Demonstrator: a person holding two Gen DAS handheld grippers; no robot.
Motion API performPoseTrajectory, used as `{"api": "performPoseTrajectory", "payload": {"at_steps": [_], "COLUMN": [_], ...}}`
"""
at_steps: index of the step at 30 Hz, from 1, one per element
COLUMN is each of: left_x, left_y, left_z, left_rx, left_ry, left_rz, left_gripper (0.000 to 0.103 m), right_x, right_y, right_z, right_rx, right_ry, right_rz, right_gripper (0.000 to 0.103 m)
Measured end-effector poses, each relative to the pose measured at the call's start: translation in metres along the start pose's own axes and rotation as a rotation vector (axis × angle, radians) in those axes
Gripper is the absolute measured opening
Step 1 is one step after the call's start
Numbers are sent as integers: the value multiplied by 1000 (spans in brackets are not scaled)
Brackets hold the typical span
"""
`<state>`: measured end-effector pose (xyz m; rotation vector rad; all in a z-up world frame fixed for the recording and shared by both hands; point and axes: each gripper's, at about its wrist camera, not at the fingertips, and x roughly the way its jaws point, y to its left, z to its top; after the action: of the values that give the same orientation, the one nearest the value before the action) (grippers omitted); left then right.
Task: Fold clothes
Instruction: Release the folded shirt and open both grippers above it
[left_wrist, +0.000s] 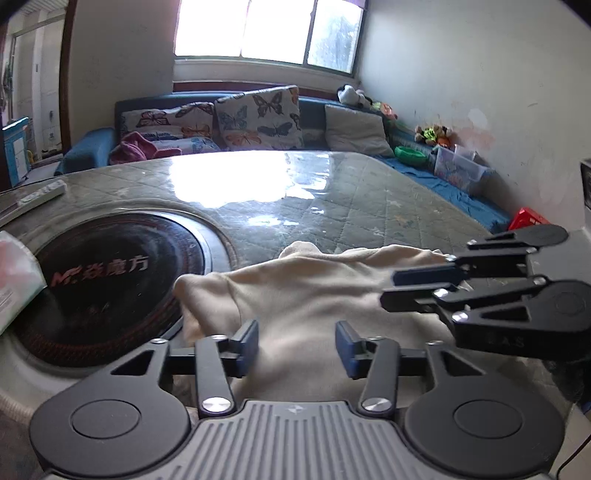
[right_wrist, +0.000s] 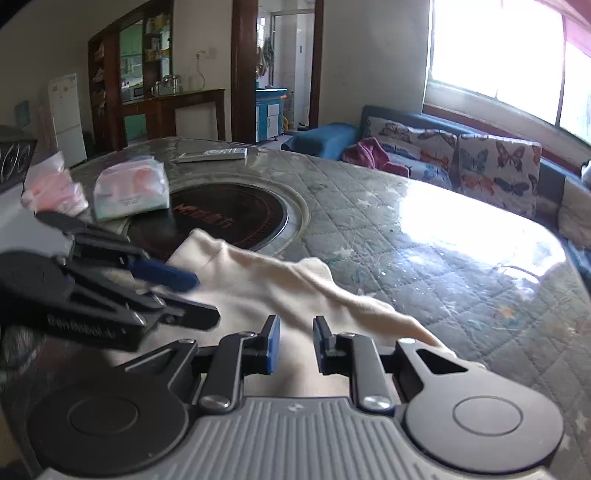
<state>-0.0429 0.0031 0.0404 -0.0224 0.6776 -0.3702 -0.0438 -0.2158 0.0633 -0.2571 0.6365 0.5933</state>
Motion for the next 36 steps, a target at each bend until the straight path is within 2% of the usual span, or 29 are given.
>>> {"api": "performPoseTrajectory", "payload": {"at_steps": [3, 6, 10, 17, 22, 27, 31, 36], "left_x": [-4, -5, -13, -14, -21, -24, -27, -31], "left_y": [-5, -12, -13, -11, -8, -8, -8, -5], "left_z": [-11, -21, -23, -30, -32, -36, -36, -28], "left_rx": [13, 29, 15, 7, -32, -52, -72, -95], "left_ry": [0, -3, -15, -18, -23, -14, -5, -7], "left_rz": [23, 44, 49, 63, 59, 47, 36, 33], "left_gripper": [58, 59, 60, 61, 61, 61, 61, 62], "right_x": [-5, -7, -23, -39, -58, -59, -72, -64], "right_y": [7, 15, 18, 12, 4, -14, -26, -40], "right_z": [-14, -29, -33, -56, -61, -80, -71, -53], "right_rx": [-11, -36, -28, -8, 41, 122, 144, 171], "right_ry": [13, -4, -38, -31, -50, 3, -21, -64], "right_rz": [-7, -30, -28, -37, -39, -36, -35, -48], "right_gripper": [20, 20, 20, 22, 27, 27, 27, 28]}}
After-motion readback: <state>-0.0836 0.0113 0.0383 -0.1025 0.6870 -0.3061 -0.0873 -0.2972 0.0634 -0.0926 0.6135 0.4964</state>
